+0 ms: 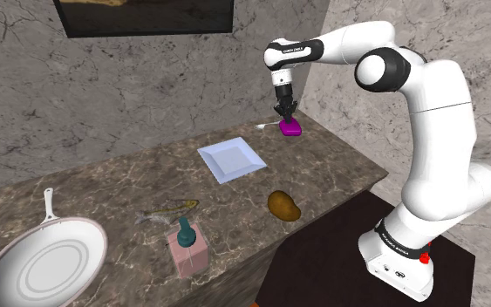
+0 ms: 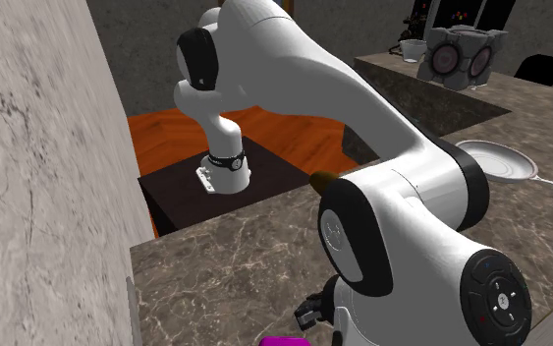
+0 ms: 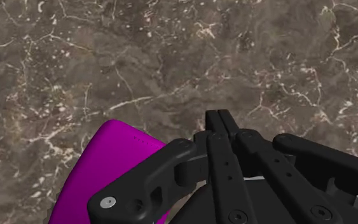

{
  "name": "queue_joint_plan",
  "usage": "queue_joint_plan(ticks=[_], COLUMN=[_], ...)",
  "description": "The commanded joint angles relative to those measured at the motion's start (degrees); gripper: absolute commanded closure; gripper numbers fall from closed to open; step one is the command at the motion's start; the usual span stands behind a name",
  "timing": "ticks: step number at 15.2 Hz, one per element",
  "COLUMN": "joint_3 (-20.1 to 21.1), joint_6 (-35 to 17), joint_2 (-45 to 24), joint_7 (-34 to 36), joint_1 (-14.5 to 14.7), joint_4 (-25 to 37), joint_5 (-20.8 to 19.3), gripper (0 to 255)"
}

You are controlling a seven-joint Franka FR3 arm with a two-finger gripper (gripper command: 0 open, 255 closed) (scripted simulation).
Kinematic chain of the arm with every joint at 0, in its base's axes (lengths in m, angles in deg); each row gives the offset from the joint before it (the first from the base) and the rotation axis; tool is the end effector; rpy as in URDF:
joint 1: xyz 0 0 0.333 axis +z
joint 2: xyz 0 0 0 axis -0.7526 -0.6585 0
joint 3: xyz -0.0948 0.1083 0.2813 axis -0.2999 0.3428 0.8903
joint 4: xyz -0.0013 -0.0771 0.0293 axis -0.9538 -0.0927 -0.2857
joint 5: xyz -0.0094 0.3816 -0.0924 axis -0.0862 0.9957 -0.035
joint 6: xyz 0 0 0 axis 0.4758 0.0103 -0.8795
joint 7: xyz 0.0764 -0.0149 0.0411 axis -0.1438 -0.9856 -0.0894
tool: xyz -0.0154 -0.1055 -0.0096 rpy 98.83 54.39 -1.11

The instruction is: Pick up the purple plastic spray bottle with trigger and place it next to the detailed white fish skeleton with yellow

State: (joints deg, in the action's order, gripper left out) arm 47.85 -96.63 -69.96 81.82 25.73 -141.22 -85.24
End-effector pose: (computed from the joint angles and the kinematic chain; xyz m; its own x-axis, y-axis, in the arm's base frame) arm 0.6476 -0.2022 0.2957 0.8301 -0.1892 -0.5245 -0.2240 -0.9746 -0.0030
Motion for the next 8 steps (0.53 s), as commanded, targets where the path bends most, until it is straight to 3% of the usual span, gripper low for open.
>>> queue_joint_plan(ticks=[1, 3, 4, 8], joint_3=[0.0, 0.0, 0.0, -1.48], joint_6=[0.0, 0.0, 0.0, -5.86], joint_2=[0.0, 0.0, 0.0, -3.48], joint_7=[0.0, 0.0, 0.0, 2.8], joint_1=[0.0, 0.0, 0.0, -1.81], joint_4=[0.0, 0.0, 0.0, 3.9], joint_5=[0.0, 0.0, 0.0, 1.13], gripper=[255, 255, 0, 0])
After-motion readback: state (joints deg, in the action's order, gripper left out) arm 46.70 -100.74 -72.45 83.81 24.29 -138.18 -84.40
